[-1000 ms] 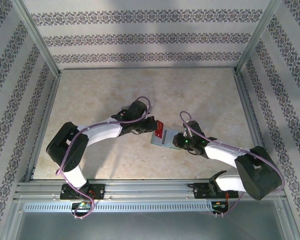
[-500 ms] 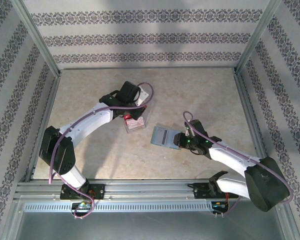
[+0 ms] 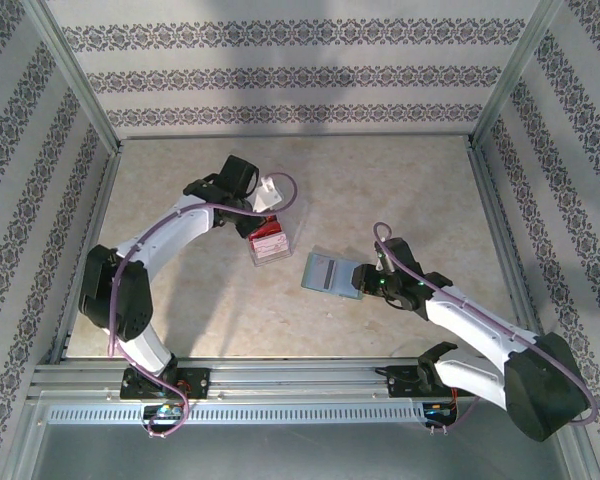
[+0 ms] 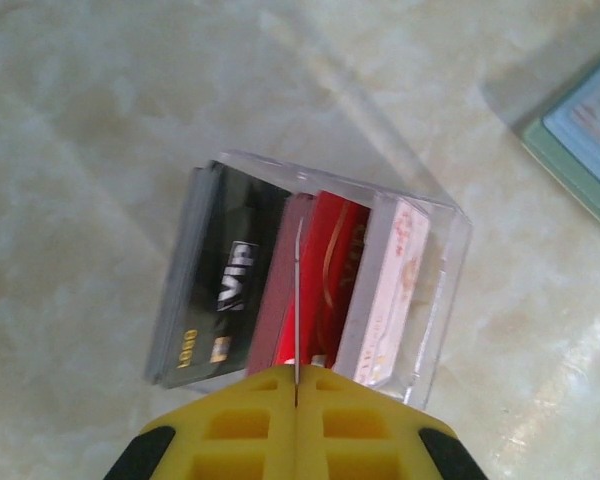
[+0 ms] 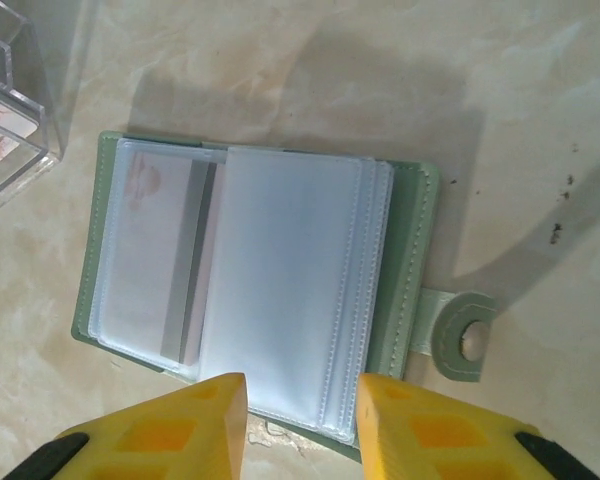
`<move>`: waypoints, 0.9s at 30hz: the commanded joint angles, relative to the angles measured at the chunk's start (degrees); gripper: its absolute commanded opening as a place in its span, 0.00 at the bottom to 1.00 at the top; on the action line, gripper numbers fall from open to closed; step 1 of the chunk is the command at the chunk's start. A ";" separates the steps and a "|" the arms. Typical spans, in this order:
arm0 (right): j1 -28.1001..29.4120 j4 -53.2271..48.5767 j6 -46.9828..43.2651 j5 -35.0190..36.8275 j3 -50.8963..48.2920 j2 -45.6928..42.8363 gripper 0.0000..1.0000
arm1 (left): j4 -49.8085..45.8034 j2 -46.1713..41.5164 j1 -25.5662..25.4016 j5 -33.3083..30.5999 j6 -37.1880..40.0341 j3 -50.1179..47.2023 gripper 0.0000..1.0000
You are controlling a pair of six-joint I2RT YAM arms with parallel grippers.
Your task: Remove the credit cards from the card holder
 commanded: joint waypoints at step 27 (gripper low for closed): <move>2.22 -8.55 -1.67 5.17 5.70 -3.65 0.36 | -9.54 13.70 0.38 2.29 10.33 12.05 0.09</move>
